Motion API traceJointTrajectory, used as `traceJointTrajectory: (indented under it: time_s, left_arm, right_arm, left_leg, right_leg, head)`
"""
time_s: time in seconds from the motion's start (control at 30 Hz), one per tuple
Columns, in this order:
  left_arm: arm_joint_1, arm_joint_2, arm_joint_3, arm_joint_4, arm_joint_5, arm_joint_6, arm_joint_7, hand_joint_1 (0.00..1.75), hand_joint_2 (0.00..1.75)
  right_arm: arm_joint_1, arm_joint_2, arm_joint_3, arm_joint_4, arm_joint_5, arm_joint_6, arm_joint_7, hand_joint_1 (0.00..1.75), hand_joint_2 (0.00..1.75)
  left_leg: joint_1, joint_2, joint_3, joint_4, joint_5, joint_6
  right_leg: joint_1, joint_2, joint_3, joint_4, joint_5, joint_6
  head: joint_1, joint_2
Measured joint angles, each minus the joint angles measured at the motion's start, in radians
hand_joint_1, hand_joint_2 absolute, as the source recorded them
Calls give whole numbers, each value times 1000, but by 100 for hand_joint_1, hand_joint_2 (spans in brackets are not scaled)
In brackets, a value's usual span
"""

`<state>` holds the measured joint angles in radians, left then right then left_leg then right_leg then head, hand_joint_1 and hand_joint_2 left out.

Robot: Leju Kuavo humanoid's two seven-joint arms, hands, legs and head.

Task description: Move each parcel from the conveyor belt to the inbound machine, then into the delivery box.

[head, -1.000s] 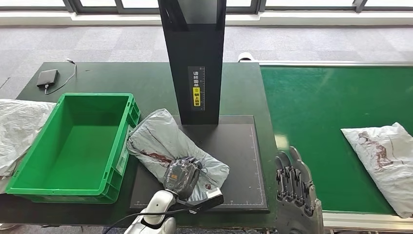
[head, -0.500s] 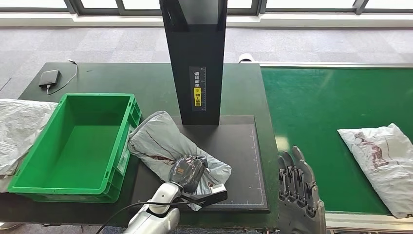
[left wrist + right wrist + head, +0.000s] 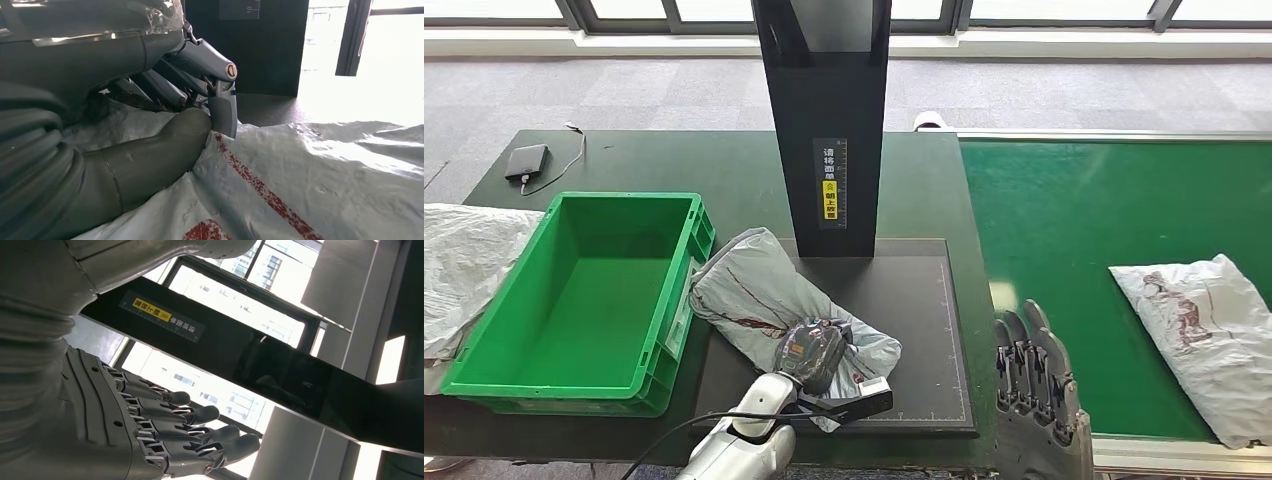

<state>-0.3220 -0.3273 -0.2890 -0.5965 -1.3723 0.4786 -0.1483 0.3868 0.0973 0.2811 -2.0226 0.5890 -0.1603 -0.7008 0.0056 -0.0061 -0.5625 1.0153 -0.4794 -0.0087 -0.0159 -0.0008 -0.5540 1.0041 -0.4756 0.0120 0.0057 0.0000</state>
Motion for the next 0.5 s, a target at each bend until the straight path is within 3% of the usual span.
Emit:
traceJointTrajectory:
  time_s: [0.2, 0.37, 0.5]
  left_arm:
    - [24, -3, 39, -33, 65, 108, -62, 175, 175]
    - [86, -1, 76, -182, 166, 181, -211, 175, 175]
    - [140, 3, 82, -376, 253, 209, -345, 175, 175]
  right_arm:
    - [14, 0, 0, -7, -3, -11, 0, 0, 175]
    - [19, 0, 0, -10, -22, -20, 0, 0, 175]
    - [30, 0, 0, -11, -34, -28, 0, 0, 175]
  left_leg:
    - [0, 1, 1, 0, 0, 0]
    - [0, 1, 2, 0, 2, -2]
    - [0, 1, -1, 0, 2, -2]
  right_leg:
    - [0, 1, -3, 0, 1, 0]
    - [1, 2, -9, 1, 3, -1]
    - [1, 3, -12, 1, 3, -1]
  head:
    - [0, 0]
    - [0, 0]
    - [0, 0]
